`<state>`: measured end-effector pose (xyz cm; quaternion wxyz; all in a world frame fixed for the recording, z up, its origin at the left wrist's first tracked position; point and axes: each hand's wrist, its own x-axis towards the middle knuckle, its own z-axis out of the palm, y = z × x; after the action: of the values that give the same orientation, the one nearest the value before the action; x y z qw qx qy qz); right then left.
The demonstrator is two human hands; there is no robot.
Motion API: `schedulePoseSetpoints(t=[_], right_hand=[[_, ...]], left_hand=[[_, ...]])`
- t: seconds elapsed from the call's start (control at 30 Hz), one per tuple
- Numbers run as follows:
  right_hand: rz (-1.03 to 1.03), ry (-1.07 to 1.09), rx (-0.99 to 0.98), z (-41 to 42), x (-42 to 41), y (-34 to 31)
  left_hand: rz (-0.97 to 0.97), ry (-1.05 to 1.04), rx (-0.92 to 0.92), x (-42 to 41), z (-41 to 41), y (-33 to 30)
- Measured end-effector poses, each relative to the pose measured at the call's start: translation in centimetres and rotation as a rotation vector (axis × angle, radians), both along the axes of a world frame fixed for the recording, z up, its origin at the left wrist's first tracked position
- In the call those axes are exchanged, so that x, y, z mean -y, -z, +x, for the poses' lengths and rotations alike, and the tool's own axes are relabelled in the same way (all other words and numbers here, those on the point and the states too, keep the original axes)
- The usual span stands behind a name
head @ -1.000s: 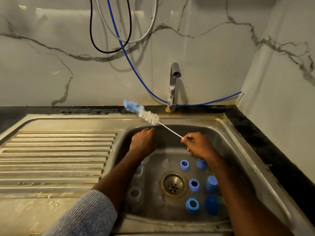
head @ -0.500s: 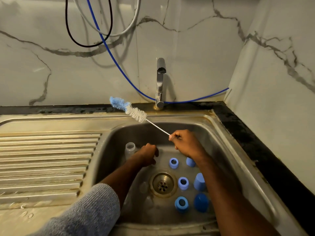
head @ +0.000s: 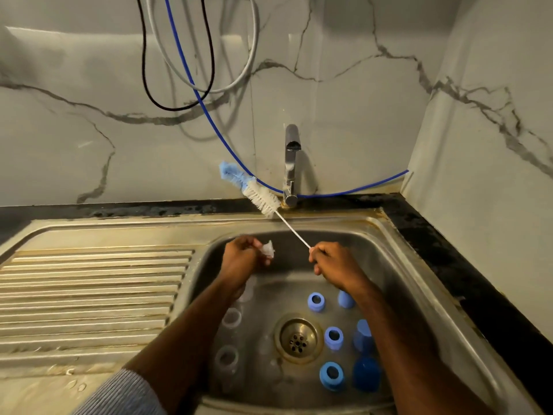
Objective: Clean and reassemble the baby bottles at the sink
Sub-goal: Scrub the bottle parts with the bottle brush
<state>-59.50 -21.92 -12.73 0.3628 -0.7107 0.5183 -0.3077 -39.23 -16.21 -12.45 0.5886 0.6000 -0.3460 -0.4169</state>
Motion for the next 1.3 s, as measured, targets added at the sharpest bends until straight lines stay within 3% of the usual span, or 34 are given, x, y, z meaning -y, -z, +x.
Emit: schedulePoseSetpoints(t=[0.13,0.3,0.63,0.9,1.13,1.3], right_hand=[[0.134,-0.054,0.096,0.9,-1.0,-1.0],[0.145,-0.123,0.110,1.6,-2.2,-1.8],[0.220,-0.271,0.127,2.6,-2.5,-0.5],[0.218,-0.306,0.099,2.5,-3.1,-1.3],[0.331,-0.465,0.082,1.9,-3.3,-1.7],[0.322,-0.471,0.019,1.9,-3.1,-1.5]], left_hand=[[-0.050,-0.155,-0.473,-2.8,1.8,-1.4],[-0.140,-0.169,-0.770,-3.3,2.7,-2.5],[-0.238,-0.059,-0.844,-2.1,1.6,-1.9],[-0.295,-0.136,-0.959,-2.1,2.3,-1.8],[-0.319,-0.175,-0.939,-4.2,2.1,-2.0],[-0.308,-0.157,-0.825,-5.5,2.5,-1.8]])
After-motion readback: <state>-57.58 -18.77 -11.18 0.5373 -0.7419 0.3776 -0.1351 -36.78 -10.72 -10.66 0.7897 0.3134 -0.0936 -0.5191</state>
